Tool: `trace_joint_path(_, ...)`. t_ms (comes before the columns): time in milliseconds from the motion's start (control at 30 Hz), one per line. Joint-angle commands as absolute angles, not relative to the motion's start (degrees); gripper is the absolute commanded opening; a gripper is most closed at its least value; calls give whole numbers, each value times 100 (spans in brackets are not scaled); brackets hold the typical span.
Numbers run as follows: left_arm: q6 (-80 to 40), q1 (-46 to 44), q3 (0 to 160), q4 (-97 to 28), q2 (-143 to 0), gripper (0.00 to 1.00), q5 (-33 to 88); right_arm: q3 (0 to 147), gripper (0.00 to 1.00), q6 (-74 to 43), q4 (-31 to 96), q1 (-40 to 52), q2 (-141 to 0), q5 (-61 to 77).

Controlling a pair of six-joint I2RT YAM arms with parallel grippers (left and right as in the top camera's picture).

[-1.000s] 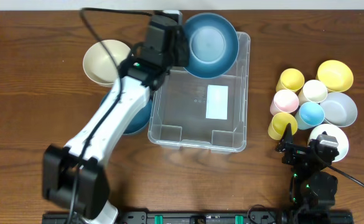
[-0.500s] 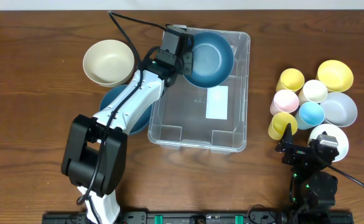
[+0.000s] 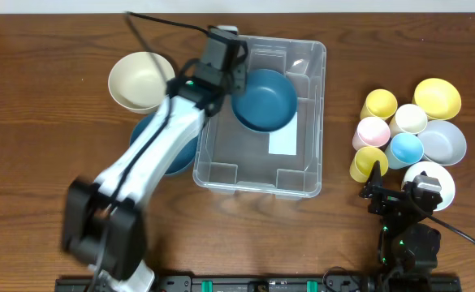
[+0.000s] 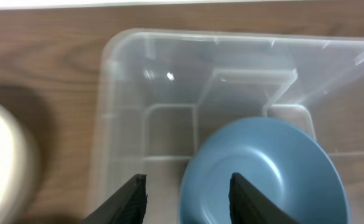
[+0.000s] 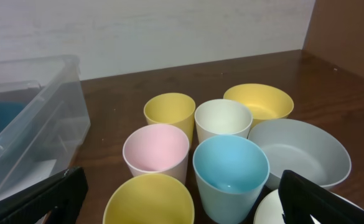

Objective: Pack container
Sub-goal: 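Lower the teal bowl into the container and open the left gripper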

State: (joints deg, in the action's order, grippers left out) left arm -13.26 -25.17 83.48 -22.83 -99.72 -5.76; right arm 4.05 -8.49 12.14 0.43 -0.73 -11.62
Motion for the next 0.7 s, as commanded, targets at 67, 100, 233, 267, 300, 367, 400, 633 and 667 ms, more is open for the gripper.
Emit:
trace_joint_path(67,-1728,-2147,8416,-3621,-8635,44,-1804,392,99,-805,1225,-5,-64,-1199)
trace_joint_path(100,-1922,-1988,8416,-4023,-8436,44,-1824,392,99,-805,1225,-5,-64,-1199)
trace_joint_path(233,-2596,-1146,8412,-5487,-8040,47,-1806,392,99,-805,1225,-5,-64,-1199)
trace_joint_path(267,-2652,-989,8412,-5686,-8040,48,-1769,392,99,-805,1225,-5,-64,-1199)
trace_joint_path(300,-2648,-770,8385,-5887,-8062,50,-1632,392,99,-805,1225,-5,-64,-1199)
trace_joint_path(367,-2641,-379,8246,-6097,-8132,68,-1214,392,99,-805,1225,-5,-64,-1199)
trace_joint_path(400,-2617,-215,8149,-6125,-8169,71,-976,392,99,-805,1225,-5,-64,-1199)
trace_joint_path(633,-2161,812,7155,-5393,-8637,75,574,392,99,-805,1225,-5,-64,-1199)
trace_joint_path(667,-2099,923,7004,-5238,-8748,75,836,392,99,-803,1225,-5,-64,-1199)
